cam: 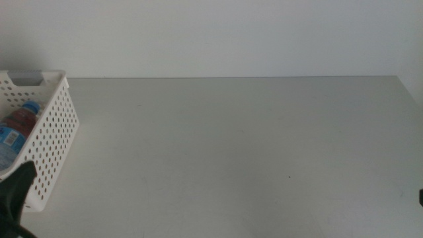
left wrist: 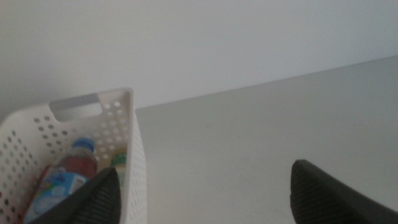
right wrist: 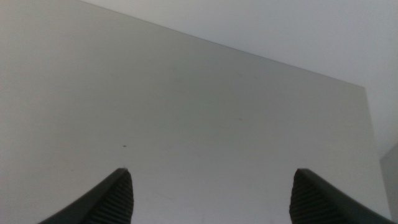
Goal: Use arms to grab the bottles and put them into the dustbin to the left of the table.
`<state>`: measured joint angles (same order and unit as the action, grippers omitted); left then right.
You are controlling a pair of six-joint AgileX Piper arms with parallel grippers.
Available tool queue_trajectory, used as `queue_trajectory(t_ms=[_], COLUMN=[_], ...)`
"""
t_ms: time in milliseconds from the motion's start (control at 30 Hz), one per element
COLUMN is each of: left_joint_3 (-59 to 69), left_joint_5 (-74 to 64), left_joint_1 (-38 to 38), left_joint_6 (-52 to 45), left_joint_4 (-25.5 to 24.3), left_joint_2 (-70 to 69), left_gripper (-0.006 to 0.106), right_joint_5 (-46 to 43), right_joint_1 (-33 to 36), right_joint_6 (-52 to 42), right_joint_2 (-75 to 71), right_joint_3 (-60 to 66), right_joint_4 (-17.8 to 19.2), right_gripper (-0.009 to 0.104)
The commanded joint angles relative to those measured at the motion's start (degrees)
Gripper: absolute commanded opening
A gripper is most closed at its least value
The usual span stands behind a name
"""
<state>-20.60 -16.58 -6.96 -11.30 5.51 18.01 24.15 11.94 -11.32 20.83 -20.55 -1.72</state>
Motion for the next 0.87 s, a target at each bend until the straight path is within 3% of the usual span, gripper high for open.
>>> queue_trajectory(t_ms=[0, 100, 367, 833], left_joint_3=[3.2, 8.2, 19.7, 22.4], left_joint_5=[5.4, 5.4, 5.4, 3.5], left_joint_1=[-0.3, -0.3, 6.4, 8.1], left_joint_6=[0.9, 0.9, 0.9, 0.9], left_joint_4=[4.4, 8.0, 8.1, 7.0], left_joint_2=[-2.2, -6.9, -19.4, -20.2], left_gripper=[0.094, 0.094, 0.094, 0.094], right_joint_5=[-4.4, -4.4, -4.3, -5.7], right_joint_1=[-5.0, -8.6, -10.8, -10.8], right_joint_6=[-0.4, -0.4, -0.4, -0.4], right_joint_2=[-3.1, -8.3, -22.5, -22.8], right_joint_3=[2.1, 6.5, 16.9, 21.6], right_joint_4=[0.0, 0.0, 0.0, 0.1], right_gripper=[0.064, 0.064, 0.064, 0.064])
